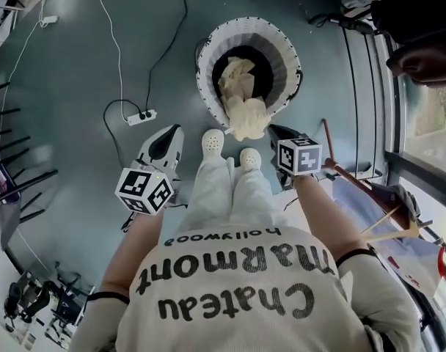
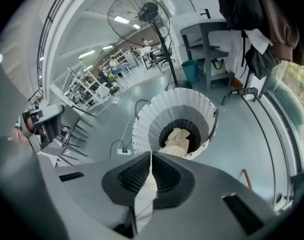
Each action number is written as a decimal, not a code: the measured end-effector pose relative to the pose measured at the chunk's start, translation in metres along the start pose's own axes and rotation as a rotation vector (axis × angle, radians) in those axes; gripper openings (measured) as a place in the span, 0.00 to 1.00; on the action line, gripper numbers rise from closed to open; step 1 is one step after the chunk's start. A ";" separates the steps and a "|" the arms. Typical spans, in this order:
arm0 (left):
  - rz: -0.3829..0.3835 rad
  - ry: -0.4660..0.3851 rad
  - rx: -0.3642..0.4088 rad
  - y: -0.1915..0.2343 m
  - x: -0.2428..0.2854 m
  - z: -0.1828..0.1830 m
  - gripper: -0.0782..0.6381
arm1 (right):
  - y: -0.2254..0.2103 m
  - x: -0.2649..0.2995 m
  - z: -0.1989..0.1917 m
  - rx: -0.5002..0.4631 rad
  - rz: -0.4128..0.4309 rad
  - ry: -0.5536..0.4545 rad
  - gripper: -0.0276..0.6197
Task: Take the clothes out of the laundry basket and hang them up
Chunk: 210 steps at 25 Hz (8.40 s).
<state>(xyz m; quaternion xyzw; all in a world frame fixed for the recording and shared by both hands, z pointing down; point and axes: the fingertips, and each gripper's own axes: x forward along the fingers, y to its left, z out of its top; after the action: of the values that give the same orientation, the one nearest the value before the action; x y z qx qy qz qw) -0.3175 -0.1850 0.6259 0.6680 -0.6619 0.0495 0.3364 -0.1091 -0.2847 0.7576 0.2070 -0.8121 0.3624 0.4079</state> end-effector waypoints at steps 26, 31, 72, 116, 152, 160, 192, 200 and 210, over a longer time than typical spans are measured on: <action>-0.162 0.025 0.062 0.055 0.037 0.017 0.12 | -0.013 0.094 -0.065 -0.079 -0.116 0.395 0.09; -0.249 -0.058 0.105 0.019 0.054 0.070 0.31 | 0.000 0.038 -0.022 -0.081 -0.096 0.253 0.08; -0.051 -0.029 0.051 0.051 -0.002 0.006 0.35 | -0.019 0.130 -0.072 -0.113 -0.102 0.343 0.47; -1.006 -0.366 0.606 -0.433 -0.081 0.215 0.13 | 0.207 -0.535 0.022 -0.505 0.136 -0.877 0.10; -1.452 -0.440 0.574 -0.775 -0.241 0.104 0.13 | 0.012 -0.737 -0.306 -0.140 -0.335 -1.041 0.09; -1.561 -0.561 0.587 -0.833 -0.239 0.151 0.13 | -0.030 -0.832 -0.272 -0.287 -0.544 -1.065 0.10; -0.758 -0.830 0.565 -0.898 -0.264 0.070 0.13 | -0.162 -0.935 -0.248 -0.825 -0.377 -1.143 0.10; -0.764 -0.784 0.598 -0.898 -0.250 0.079 0.13 | -0.168 -0.972 -0.212 -0.730 -0.480 -1.232 0.09; -0.768 -0.740 0.672 -0.921 -0.210 0.100 0.13 | -0.178 -1.050 -0.140 -0.671 -0.581 -1.358 0.09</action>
<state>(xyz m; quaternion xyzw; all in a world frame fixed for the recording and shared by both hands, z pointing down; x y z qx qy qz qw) 0.4646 -0.1521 0.0880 0.9001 -0.3958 -0.1038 -0.1496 0.6853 -0.2519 0.0360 0.4510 -0.8618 -0.2254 -0.0560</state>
